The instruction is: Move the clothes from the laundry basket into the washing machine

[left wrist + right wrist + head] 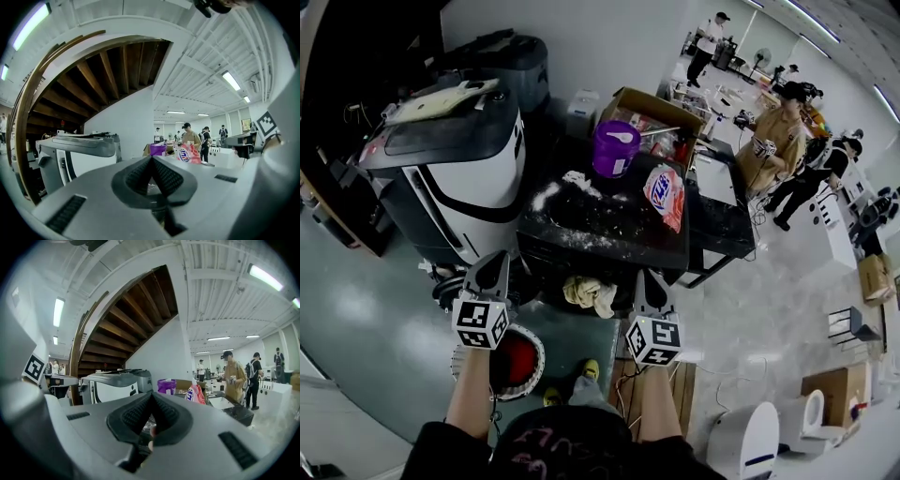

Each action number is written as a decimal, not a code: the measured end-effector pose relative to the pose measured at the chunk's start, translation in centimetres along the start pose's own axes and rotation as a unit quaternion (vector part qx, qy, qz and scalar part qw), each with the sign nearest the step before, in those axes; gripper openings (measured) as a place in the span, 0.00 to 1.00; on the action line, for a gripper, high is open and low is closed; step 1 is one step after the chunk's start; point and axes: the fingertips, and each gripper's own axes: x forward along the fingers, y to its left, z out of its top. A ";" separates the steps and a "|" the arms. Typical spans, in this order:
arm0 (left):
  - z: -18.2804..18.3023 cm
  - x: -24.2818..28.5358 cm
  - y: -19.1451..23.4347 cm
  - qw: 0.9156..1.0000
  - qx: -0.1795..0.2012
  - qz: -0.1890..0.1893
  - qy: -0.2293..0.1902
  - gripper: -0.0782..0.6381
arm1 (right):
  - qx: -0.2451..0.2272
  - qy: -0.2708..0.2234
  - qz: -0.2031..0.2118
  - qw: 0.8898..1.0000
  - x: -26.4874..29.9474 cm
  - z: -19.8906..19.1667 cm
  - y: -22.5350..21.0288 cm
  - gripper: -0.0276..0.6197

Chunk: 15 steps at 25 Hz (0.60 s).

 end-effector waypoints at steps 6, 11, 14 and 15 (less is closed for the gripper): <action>1.5 -0.8 1.0 1.000 0.002 0.009 -0.011 0.12 | -0.002 -0.012 0.007 1.000 0.2 1.8 0.7 0.05; 2.2 -1.5 1.4 1.000 -0.001 0.013 -0.019 0.12 | -0.003 -0.017 0.007 1.000 -0.1 2.6 1.0 0.05; 2.4 -1.9 1.5 1.000 -0.001 0.014 -0.022 0.12 | -0.007 -0.021 0.007 1.000 -0.4 3.1 1.1 0.05; 2.4 -2.1 1.6 1.000 -0.002 0.015 -0.023 0.12 | -0.008 -0.022 0.007 1.000 -0.5 3.2 1.1 0.05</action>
